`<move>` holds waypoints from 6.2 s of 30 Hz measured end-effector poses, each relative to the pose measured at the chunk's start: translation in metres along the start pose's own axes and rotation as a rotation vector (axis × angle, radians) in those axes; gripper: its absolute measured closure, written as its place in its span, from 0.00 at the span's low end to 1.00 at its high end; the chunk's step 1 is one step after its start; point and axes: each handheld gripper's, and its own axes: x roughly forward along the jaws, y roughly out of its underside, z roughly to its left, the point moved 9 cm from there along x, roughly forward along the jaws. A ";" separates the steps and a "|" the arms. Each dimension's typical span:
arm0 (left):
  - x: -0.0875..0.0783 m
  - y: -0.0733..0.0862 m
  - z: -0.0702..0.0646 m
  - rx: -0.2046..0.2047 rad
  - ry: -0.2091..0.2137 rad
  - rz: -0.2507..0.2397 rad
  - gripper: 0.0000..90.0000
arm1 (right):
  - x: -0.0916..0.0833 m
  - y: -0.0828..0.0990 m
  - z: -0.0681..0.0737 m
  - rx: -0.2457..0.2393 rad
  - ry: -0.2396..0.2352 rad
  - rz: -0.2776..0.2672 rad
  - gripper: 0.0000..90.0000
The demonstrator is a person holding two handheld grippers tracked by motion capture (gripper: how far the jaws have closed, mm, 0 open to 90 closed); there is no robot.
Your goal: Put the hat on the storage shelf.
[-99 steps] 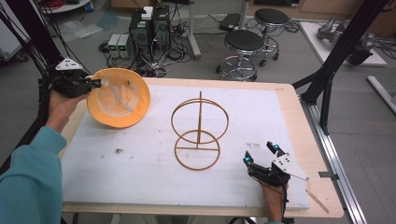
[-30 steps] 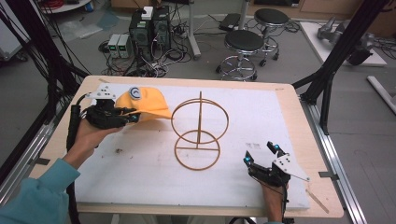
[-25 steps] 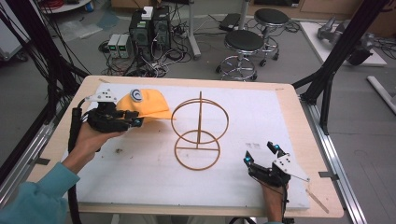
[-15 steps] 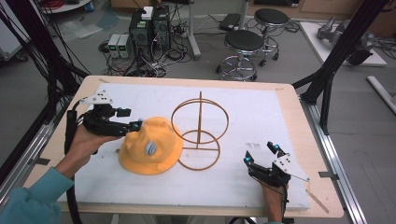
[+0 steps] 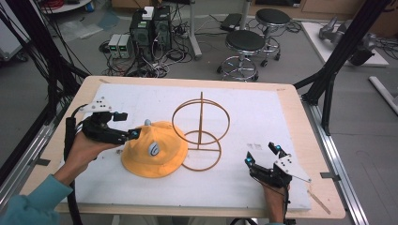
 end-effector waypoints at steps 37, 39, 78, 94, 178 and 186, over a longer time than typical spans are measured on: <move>0.019 0.096 -0.012 0.050 -0.057 -0.006 0.29 | 0.000 0.000 0.000 0.005 0.005 0.001 0.12; 0.019 0.096 -0.011 0.047 -0.054 -0.003 0.33 | 0.000 0.000 0.000 0.006 0.006 -0.001 0.12; -0.027 0.030 0.021 0.049 -0.085 -0.130 0.95 | 0.000 0.000 -0.001 0.006 0.006 -0.003 0.12; -0.050 -0.030 0.029 0.080 -0.117 -0.204 0.95 | 0.000 0.000 0.000 0.011 0.006 0.002 0.12; -0.014 -0.047 -0.032 0.203 0.034 -0.255 0.06 | 0.000 0.000 0.001 -0.003 0.001 0.004 0.12; -0.044 0.018 0.012 0.180 -0.104 -0.308 0.06 | 0.000 0.000 0.000 0.001 0.006 0.005 0.12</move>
